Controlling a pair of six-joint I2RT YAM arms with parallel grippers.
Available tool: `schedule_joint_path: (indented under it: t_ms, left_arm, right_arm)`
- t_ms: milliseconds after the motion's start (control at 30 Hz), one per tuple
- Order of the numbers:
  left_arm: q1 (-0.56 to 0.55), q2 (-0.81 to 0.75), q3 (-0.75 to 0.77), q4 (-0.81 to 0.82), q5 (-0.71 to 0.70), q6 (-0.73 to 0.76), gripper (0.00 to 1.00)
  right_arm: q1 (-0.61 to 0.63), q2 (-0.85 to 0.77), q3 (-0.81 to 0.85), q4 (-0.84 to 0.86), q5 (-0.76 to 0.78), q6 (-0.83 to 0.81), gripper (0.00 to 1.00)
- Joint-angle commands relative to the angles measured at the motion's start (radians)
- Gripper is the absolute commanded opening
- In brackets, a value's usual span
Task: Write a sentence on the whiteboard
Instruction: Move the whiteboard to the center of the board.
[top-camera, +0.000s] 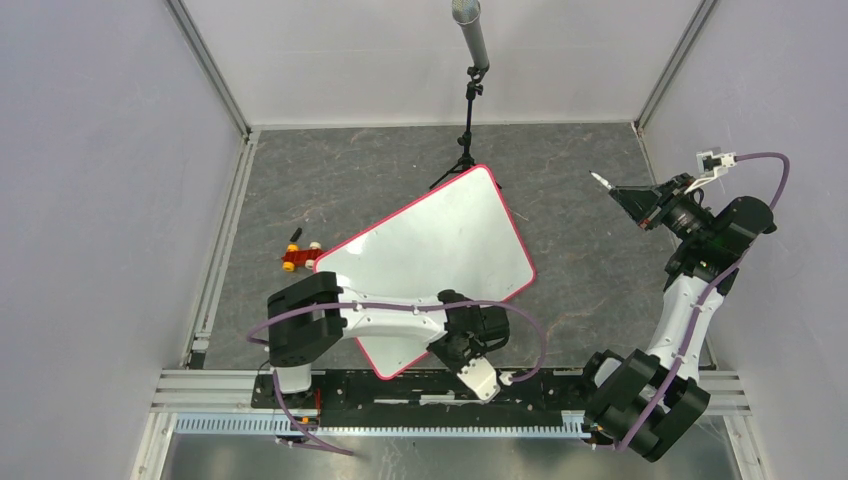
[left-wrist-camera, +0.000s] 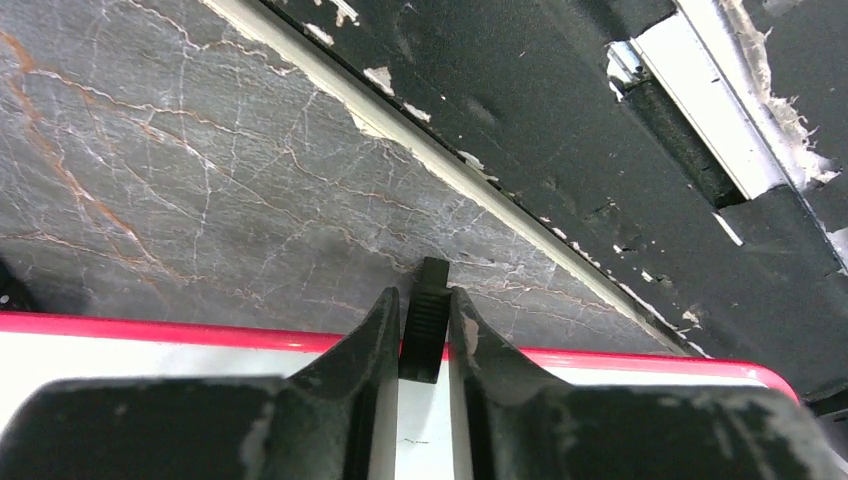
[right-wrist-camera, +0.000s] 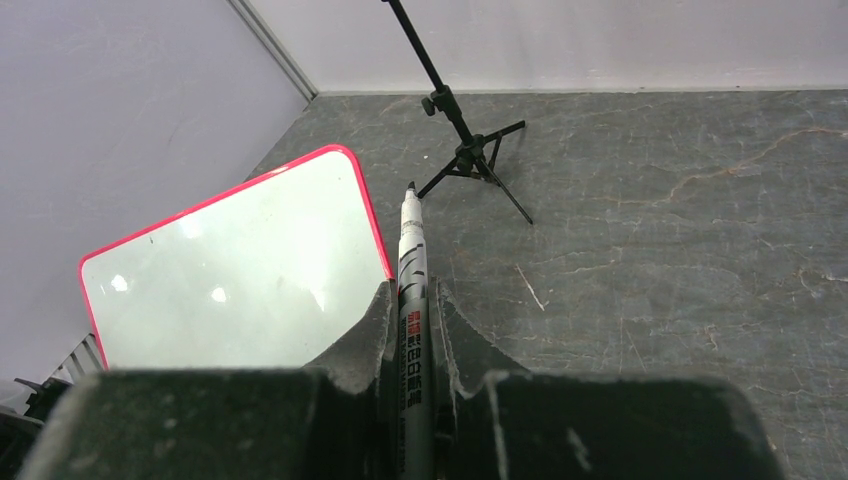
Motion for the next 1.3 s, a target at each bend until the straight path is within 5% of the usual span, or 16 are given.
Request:
schedule_joint_path:
  t_ms: [0,333,1267]
  left_arm:
    - [-0.009,0.022,0.008,0.009,-0.018,-0.002,0.17]
    - [-0.065,0.079,0.087,-0.01,-0.047,0.064,0.03]
    - [-0.206,0.154,0.211,-0.027,-0.14,0.203,0.03]
  right_arm:
    - [0.004,-0.015,-0.005,0.041,-0.016,0.005,0.0]
    - [0.004,-0.016,-0.011,0.065,-0.016,0.023,0.0]
    - [0.005,-0.032,-0.037,0.1,-0.012,0.049,0.0]
